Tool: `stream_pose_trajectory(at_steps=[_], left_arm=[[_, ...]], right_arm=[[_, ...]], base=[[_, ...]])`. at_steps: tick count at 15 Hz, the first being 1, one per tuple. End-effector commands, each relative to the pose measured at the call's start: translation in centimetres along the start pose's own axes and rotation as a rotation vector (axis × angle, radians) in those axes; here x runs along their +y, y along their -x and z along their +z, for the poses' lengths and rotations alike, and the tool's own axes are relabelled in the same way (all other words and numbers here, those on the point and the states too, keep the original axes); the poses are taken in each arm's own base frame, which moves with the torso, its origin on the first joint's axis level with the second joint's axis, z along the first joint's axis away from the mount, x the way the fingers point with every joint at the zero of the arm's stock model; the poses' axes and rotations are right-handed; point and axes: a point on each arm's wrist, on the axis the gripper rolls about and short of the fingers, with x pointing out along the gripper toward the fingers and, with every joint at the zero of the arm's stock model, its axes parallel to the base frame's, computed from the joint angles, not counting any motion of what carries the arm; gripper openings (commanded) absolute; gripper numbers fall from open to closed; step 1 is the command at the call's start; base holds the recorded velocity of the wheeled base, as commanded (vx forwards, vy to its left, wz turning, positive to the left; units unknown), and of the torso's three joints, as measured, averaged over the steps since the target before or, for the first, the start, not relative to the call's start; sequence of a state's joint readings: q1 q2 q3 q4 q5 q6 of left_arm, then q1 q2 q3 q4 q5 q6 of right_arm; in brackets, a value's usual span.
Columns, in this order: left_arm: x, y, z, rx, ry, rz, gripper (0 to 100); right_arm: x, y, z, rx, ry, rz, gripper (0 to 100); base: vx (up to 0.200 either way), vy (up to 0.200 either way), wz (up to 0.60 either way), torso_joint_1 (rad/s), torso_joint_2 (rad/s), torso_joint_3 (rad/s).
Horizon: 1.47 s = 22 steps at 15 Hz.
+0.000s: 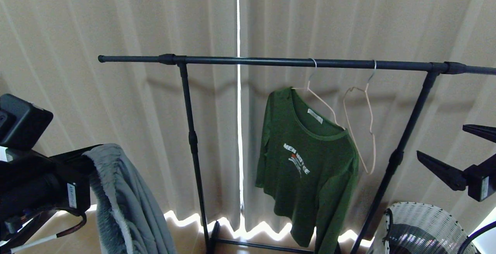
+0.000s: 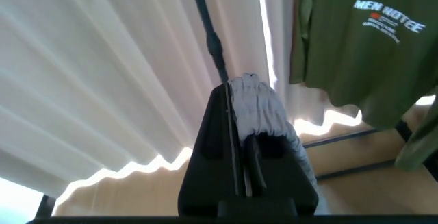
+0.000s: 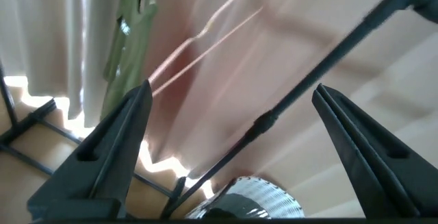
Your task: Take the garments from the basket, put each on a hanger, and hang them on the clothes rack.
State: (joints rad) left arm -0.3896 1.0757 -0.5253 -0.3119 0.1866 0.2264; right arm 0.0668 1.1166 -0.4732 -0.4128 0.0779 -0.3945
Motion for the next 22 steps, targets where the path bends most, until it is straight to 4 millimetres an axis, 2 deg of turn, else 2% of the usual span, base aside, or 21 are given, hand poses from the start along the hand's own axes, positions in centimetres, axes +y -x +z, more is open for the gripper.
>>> stream_pose_trajectory(at_steps=[1,4,7,10,15,19,22], left_arm=[[0.1,0.0,0.2,-0.006,0.003,0.003,0],[0.0,-0.4,0.4,-0.001,-0.001,-0.001,0],[-0.1,-0.5,0.0,0.014,-0.005,-0.003,0],[-0.2,-0.4,-0.3,0.000,-0.004,-0.015,0],[-0.3,-0.4,-0.7,0.003,-0.008,-0.018,0],[-0.3,-0.4,-0.8,0.005,-0.009,-0.020,0],[-0.3,-0.4,-0.9,0.007,-0.011,-0.020,0]], right_arm=[[-0.2,-1.2,0.3,0.018,-0.006,0.012,100],[-0.8,-2.9,1.5,0.019,-0.120,0.019,100],[-0.3,-4.0,1.5,0.045,-0.148,0.045,100],[1.1,-5.2,0.6,0.182,-0.173,0.041,100],[3.8,-8.2,1.3,0.363,-0.355,-0.085,100],[3.9,-9.7,1.4,0.377,-0.421,-0.139,100],[3.7,-9.6,1.5,0.374,-0.434,-0.173,100]], base=[[0.200,0.000,0.00,0.007,0.00,0.007],[0.200,0.000,0.00,-0.004,0.00,0.004],[0.200,0.000,0.00,0.010,0.00,0.001],[0.000,0.000,0.00,0.000,0.00,0.000],[0.000,0.000,0.00,0.000,0.00,0.000],[0.000,0.000,0.00,0.000,0.00,0.000],[0.000,0.000,0.00,0.000,0.00,0.000]])
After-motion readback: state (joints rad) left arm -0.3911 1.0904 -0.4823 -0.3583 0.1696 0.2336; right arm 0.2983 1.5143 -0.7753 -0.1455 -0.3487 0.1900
